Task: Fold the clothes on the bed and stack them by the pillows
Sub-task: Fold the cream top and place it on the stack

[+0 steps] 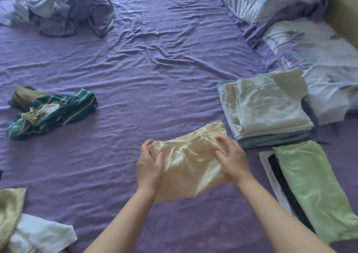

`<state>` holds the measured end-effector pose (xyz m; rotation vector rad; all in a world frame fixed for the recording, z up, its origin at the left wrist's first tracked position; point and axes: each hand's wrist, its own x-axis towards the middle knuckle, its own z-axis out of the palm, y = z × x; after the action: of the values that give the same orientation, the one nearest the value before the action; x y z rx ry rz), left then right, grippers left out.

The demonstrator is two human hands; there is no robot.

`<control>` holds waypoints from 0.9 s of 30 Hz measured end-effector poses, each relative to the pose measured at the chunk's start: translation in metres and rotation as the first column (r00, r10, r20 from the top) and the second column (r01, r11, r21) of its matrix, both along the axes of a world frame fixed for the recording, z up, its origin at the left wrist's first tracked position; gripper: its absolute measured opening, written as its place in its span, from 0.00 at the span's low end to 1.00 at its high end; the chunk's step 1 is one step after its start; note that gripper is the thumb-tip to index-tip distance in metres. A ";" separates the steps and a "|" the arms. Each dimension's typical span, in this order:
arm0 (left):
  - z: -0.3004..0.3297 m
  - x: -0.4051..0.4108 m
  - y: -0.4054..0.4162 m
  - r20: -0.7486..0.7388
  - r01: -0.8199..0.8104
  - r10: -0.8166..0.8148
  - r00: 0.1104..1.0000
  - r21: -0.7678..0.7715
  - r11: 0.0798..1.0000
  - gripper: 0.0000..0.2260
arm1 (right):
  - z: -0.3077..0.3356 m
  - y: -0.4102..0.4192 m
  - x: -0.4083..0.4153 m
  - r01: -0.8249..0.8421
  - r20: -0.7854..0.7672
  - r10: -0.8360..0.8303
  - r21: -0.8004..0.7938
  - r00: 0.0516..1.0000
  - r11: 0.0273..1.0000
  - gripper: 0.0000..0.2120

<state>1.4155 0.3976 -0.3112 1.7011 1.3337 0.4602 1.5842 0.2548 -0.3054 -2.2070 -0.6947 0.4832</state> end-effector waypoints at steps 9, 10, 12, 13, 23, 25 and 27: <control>0.052 0.167 -0.008 0.141 0.151 -0.158 0.977 0.060 0.987 0.10 | 0.064 -0.022 0.167 0.034 0.187 -0.031 -0.015 0.982 0.999 0.16; 0.054 0.188 -0.010 0.154 0.170 -0.177 0.972 0.056 0.984 0.10 | 0.066 -0.027 0.185 0.046 0.198 -0.043 -0.012 0.979 0.999 0.15; 0.057 0.228 -0.014 0.191 0.207 -0.209 0.959 0.030 0.978 0.13 | 0.069 -0.037 0.222 0.074 0.222 -0.073 0.002 0.972 0.997 0.16; 0.057 0.248 -0.017 0.214 0.213 -0.211 0.954 0.014 0.977 0.13 | 0.070 -0.041 0.239 0.090 0.239 -0.088 0.006 0.967 0.996 0.15; 0.017 0.356 -0.038 -0.059 0.322 -0.317 0.947 0.113 0.940 0.18 | 0.021 -0.058 0.340 0.050 0.262 0.014 -0.238 0.965 0.970 0.20; 0.006 0.359 -0.046 -0.233 0.387 -0.338 0.912 0.208 0.898 0.22 | 0.008 -0.058 0.340 0.031 0.328 0.088 -0.342 0.941 0.939 0.22; -0.003 0.359 -0.057 -0.411 0.473 -0.319 0.854 0.357 0.806 0.24 | -0.003 -0.056 0.336 0.001 0.437 0.189 -0.399 0.880 0.917 0.25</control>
<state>1.7744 0.3409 -0.3142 2.4763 1.0886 0.2408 1.9202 0.1988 -0.3081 -2.7172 -1.0390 0.1298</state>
